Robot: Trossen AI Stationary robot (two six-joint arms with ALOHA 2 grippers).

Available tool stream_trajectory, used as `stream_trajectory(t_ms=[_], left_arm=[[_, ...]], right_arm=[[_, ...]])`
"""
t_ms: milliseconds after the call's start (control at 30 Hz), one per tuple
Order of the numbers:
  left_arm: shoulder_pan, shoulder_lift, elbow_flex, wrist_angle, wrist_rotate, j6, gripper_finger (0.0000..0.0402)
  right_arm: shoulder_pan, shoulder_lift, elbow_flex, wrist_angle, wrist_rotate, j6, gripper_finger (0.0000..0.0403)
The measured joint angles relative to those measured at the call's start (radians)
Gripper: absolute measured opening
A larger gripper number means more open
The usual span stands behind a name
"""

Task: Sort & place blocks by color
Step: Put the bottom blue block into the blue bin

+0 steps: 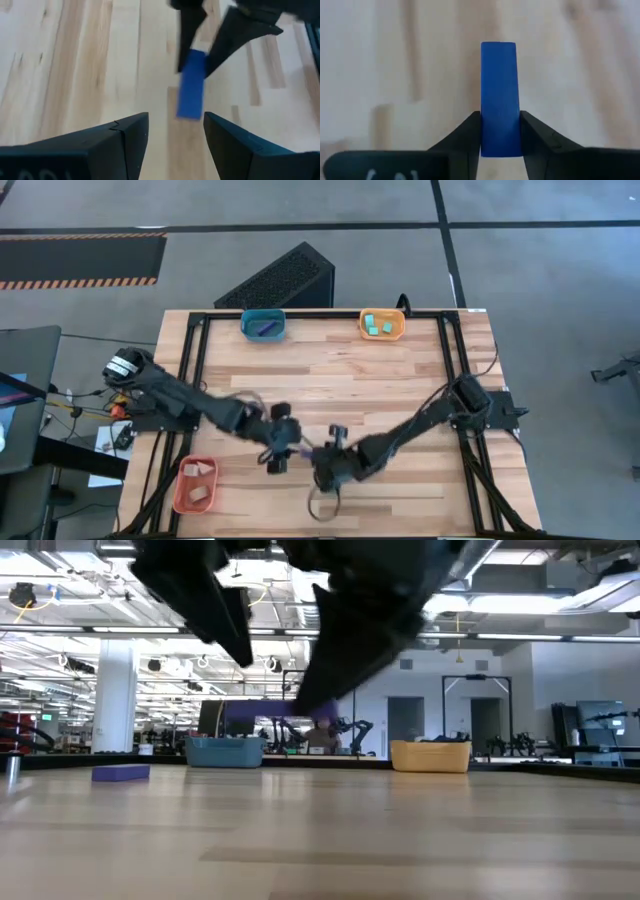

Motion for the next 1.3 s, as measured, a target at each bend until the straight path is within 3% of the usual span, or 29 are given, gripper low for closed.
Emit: stream_trajectory(t_ms=[133,233,467,633,867,1067,1167,1300], left_arm=[[0.149,-0.019,0.0,0.009,0.198,0.195,0.0176],[0.256,-0.038,0.0,-0.044,0.271,0.35,0.0176],[0.492,-0.063,0.001,-0.103,0.229,0.639,0.0176],[0.607,-0.107,-0.001,-0.08,0.195,0.696,0.0176],[0.669,-0.174,0.0,-0.044,0.337,0.776,0.0176],[0.675,-0.176,0.0,-0.047,0.369,0.803,0.0176],[0.674,-0.174,0.0,-0.043,0.363,0.821,0.0176],[0.675,-0.174,0.0,-0.003,0.256,0.809,0.0176]], right_arm=[[-0.094,-0.058,0.0,-0.029,0.003,-0.093,0.0107],[-0.161,-0.104,0.0,-0.037,0.019,-0.168,0.0107],[-0.318,-0.202,0.001,-0.021,-0.005,-0.277,0.0116],[-0.398,-0.22,0.002,-0.013,-0.046,-0.301,0.011],[-0.439,-0.224,0.002,0.008,-0.084,-0.416,0.0112],[-0.461,-0.241,0.003,0.067,-0.091,-0.504,0.0112],[-0.471,-0.259,-0.001,0.07,-0.125,-0.558,0.0112],[-0.495,-0.282,0.002,0.095,-0.157,-0.595,0.0112]])
